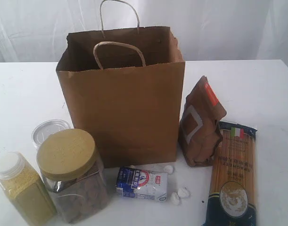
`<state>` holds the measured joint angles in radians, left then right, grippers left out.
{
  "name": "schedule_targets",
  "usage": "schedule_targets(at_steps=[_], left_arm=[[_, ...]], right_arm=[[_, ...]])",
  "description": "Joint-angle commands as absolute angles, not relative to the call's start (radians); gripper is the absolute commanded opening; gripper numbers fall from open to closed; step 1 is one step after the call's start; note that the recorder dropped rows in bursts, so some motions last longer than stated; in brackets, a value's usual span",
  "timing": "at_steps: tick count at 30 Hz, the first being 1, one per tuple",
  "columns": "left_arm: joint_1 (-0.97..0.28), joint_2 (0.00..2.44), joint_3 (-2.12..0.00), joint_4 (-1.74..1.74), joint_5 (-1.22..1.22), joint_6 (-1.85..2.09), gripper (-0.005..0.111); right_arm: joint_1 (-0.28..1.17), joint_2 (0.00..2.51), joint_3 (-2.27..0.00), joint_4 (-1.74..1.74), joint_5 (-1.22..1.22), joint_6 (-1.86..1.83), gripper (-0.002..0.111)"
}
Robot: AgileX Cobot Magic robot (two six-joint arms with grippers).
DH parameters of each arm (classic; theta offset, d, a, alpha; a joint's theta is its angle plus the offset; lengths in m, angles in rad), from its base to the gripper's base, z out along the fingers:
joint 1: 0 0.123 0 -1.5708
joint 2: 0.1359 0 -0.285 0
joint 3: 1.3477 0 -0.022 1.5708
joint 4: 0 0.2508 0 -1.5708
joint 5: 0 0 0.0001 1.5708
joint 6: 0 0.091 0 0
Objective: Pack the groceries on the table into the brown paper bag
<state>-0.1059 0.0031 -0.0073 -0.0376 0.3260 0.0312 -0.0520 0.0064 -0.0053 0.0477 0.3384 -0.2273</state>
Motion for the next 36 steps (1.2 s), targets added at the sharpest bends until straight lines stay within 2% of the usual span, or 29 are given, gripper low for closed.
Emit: schedule_targets(at_steps=[1, 11, 21, 24, 31, 33, 36], left_arm=[[-0.104, 0.0, 0.0, -0.045, 0.341, 0.027, 0.0], [-0.104, 0.0, 0.0, -0.045, 0.341, 0.027, 0.0], [-0.104, 0.0, 0.0, -0.045, 0.341, 0.027, 0.0], [-0.104, 0.0, 0.0, -0.045, 0.341, 0.027, 0.0], [-0.104, 0.0, 0.0, -0.045, 0.341, 0.027, 0.0], [-0.104, 0.0, 0.0, -0.045, 0.341, 0.027, 0.0], [-0.104, 0.0, 0.0, -0.045, 0.341, 0.027, 0.0]], right_arm=[[-0.059, 0.0, 0.0, 0.049, 0.336, -0.224, 0.0], [-0.059, 0.0, 0.0, 0.057, 0.333, -0.216, 0.0], [-0.059, 0.0, 0.0, 0.385, 0.158, -0.172, 0.0], [-0.059, 0.0, 0.0, 0.418, 0.051, -0.172, 0.0], [-0.059, 0.0, 0.0, 0.43, -0.388, -0.167, 0.0], [-0.059, 0.0, 0.0, 0.44, -0.475, -0.042, 0.0], [-0.059, 0.0, 0.0, 0.44, -0.468, 0.186, 0.0]])
